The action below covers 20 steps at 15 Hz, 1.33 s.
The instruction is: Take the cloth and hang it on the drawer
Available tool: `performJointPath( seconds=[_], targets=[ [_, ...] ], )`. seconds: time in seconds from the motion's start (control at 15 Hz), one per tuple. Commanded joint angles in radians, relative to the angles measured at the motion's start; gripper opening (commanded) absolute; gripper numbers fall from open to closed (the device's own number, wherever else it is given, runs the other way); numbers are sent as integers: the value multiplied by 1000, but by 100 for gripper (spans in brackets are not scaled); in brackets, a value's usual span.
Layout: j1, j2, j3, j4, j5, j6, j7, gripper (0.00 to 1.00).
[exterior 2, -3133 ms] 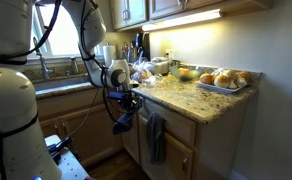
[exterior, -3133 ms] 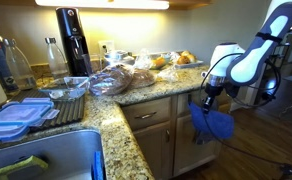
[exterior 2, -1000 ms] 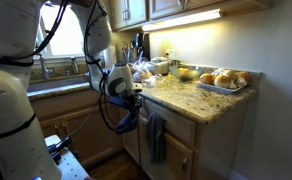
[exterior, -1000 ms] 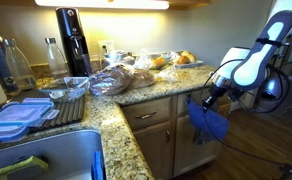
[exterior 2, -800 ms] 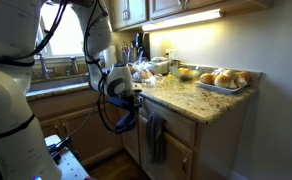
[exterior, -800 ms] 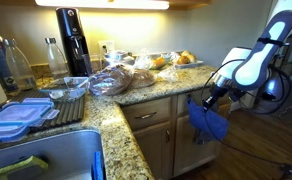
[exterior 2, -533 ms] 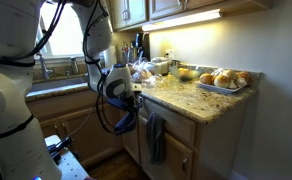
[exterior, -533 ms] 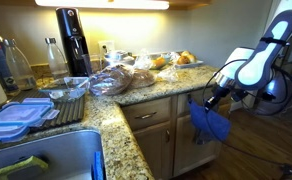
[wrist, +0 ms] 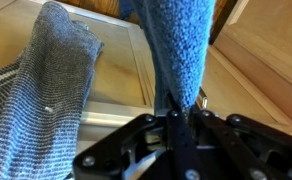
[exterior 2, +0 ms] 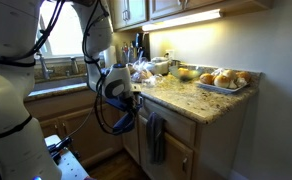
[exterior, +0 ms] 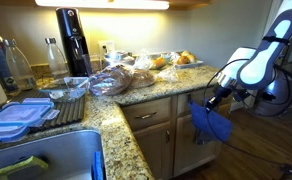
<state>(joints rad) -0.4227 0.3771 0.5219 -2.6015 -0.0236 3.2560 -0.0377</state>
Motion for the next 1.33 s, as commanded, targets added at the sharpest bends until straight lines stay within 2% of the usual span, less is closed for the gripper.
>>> performJointPath(
  seconds=[0.0, 0.27, 0.6, 0.67, 0.73, 1.0, 1.27],
  targets=[
    [-85, 21, 63, -17, -14, 30, -7, 6],
    [-136, 59, 98, -15, -16, 30, -11, 6],
    [-114, 88, 64, 9, -48, 13, 0, 5],
    [-111, 88, 60, 14, -48, 8, 2, 14],
    [-112, 88, 61, 17, -48, 7, 3, 35],
    [-103, 52, 57, 5, -46, -1, 7, 60],
    [-133, 26, 93, -6, -44, -26, 14, 86]
  ],
)
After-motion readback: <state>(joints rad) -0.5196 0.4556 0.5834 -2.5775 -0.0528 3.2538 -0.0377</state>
